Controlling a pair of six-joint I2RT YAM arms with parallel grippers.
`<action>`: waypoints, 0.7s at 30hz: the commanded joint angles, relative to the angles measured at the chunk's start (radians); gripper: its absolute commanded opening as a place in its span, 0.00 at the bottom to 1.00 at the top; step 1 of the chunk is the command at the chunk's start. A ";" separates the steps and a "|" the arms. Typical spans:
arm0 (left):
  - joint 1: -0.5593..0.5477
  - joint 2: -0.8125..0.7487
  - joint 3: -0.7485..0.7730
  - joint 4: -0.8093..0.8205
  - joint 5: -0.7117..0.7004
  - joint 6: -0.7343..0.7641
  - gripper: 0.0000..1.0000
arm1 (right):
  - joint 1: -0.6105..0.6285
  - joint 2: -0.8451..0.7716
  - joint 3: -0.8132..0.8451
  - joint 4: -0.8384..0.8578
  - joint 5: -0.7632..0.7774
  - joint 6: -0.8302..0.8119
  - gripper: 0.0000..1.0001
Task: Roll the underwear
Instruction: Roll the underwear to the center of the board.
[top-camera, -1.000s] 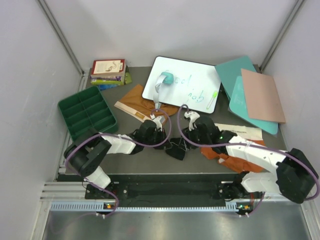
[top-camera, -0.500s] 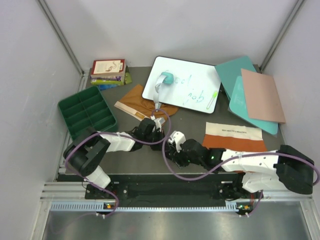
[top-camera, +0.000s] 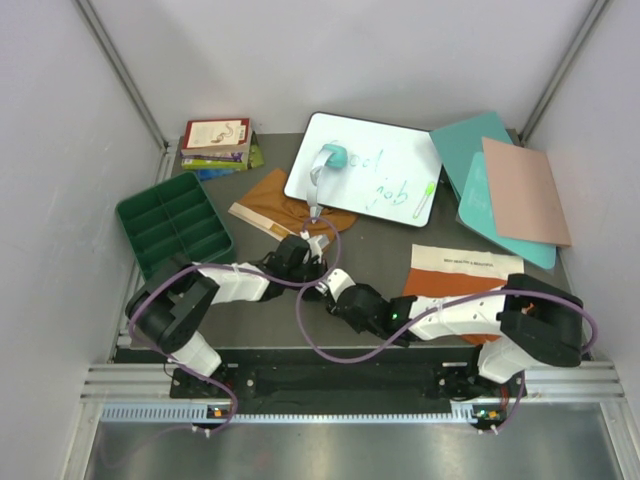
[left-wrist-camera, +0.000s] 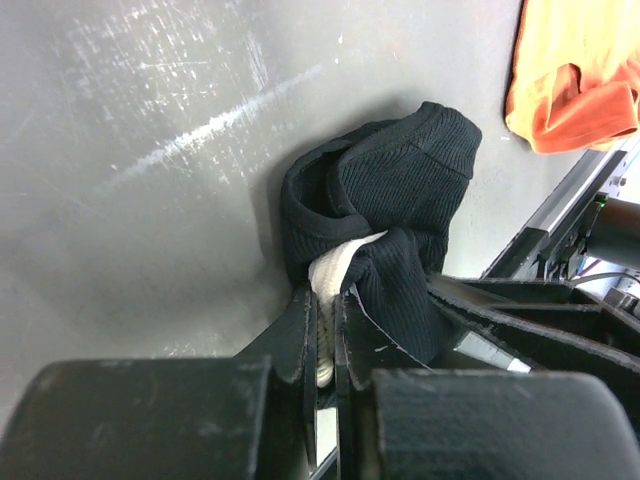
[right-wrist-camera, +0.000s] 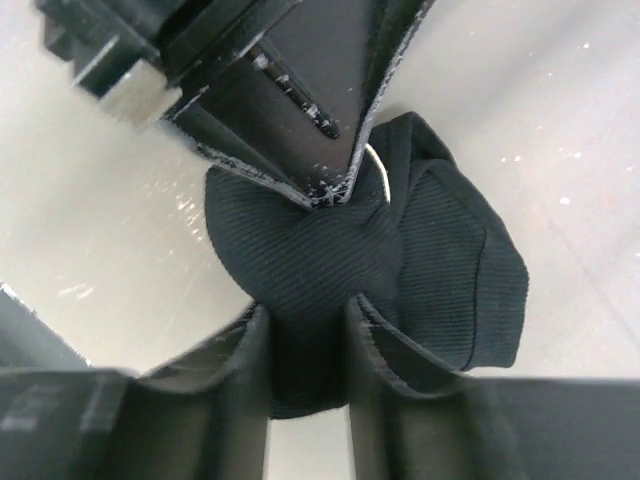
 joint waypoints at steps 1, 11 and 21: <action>-0.005 -0.036 -0.037 -0.120 0.025 0.040 0.00 | 0.014 0.093 0.027 -0.027 -0.043 0.061 0.18; 0.012 -0.300 -0.077 -0.267 -0.168 0.028 0.55 | -0.077 -0.002 0.054 -0.065 -0.352 0.162 0.00; 0.012 -0.501 -0.157 -0.201 -0.193 0.092 0.56 | -0.318 0.043 0.017 0.038 -0.799 0.334 0.00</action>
